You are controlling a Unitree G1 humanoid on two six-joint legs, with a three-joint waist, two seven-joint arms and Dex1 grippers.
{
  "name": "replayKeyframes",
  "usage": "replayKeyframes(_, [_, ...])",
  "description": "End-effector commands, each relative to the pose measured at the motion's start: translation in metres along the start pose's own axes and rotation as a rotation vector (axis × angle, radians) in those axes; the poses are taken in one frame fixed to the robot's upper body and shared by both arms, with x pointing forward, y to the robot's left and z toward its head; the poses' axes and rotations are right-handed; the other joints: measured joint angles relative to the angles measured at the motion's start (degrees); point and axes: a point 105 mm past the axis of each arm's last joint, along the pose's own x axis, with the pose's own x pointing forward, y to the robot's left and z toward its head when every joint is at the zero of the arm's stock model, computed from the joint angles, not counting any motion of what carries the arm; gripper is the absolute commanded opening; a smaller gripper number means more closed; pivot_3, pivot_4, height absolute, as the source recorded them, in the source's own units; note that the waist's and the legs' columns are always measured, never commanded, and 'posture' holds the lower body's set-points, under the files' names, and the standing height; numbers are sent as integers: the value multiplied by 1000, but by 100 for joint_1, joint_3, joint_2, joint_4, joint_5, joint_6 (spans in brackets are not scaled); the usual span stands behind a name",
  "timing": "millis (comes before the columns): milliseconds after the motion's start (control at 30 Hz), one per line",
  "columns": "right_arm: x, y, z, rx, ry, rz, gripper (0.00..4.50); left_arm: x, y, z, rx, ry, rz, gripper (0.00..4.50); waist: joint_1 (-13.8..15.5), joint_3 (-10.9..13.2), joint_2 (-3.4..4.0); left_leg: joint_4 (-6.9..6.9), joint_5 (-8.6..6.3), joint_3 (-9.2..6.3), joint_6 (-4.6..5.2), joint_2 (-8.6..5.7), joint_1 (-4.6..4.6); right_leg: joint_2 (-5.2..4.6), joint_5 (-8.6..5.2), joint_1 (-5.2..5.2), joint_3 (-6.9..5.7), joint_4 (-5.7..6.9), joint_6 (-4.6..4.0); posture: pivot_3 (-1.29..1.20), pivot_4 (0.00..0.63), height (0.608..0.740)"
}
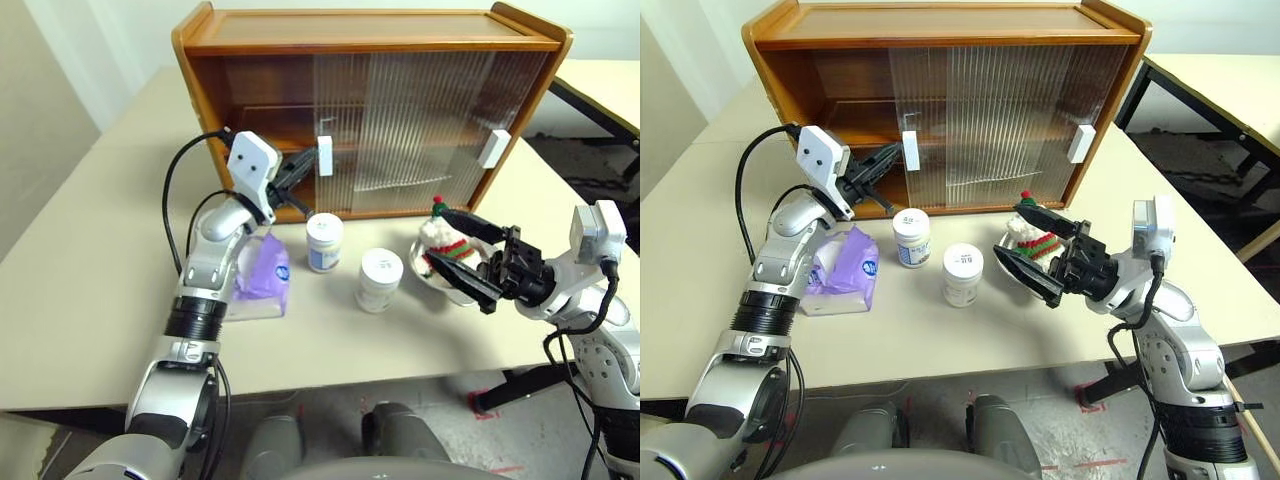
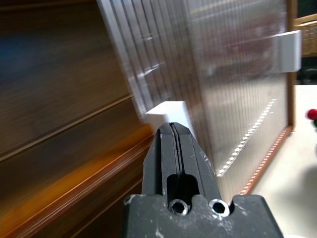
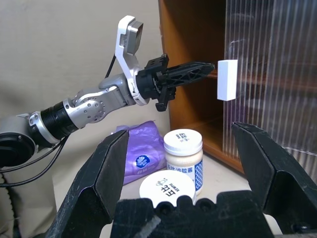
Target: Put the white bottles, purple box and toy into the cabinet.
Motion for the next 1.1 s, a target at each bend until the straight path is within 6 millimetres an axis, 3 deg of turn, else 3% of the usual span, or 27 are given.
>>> replayKeyframes(33, [0, -1, -4, 8, 11, 7, 4500, 11, -4, -3, 11, 20, -5, 28, 26, 0, 0, 0, 0, -4, 0, 0, 0, -1, 0, -2, -3, -2, 0, 58, 0, 740])
replayKeyframes(333, [-5, 2, -4, 1, 15, -12, 4500, 31, -16, -8, 13, 33, -37, 28, 3, 0, 0, -3, -2, -6, 0, -2, -6, -3, -2, -5, -4, -8, 4, 31, 0, 740])
replayKeyframes(733, [-4, 4, -6, 7, 15, -13, 4500, 50, -42, 1, 7, -8, -117, 28, -6, 1, -1, -1, -2, -3, 0, -5, -7, -1, -1, -4, -1, -7, 6, 27, 0, 740])
replayKeyframes(867, [-4, 4, -5, 6, 15, -10, 4500, 44, -35, 5, -2, -19, -96, 28, -7, 1, -1, -1, -2, -3, 1, -5, -7, 0, -1, -4, -1, -7, 6, 29, 0, 740])
replayKeyframes(1000, [-4, 5, -6, 10, 16, -4, 4500, 18, -5, 18, -50, -44, -15, 28, -66, 2, 1, -10, -3, 5, -1, 1, -11, 3, -1, -4, 9, -7, 6, 36, 0, 740])
replayKeyframes(1100, [-4, 5, -8, 19, 21, 7, 4500, -8, 17, 29, -122, -39, 11, 594, -106, 2, 2, -10, -3, 4, -2, 10, -8, 9, -1, -4, 7, -2, 5, 50, 0, 740])
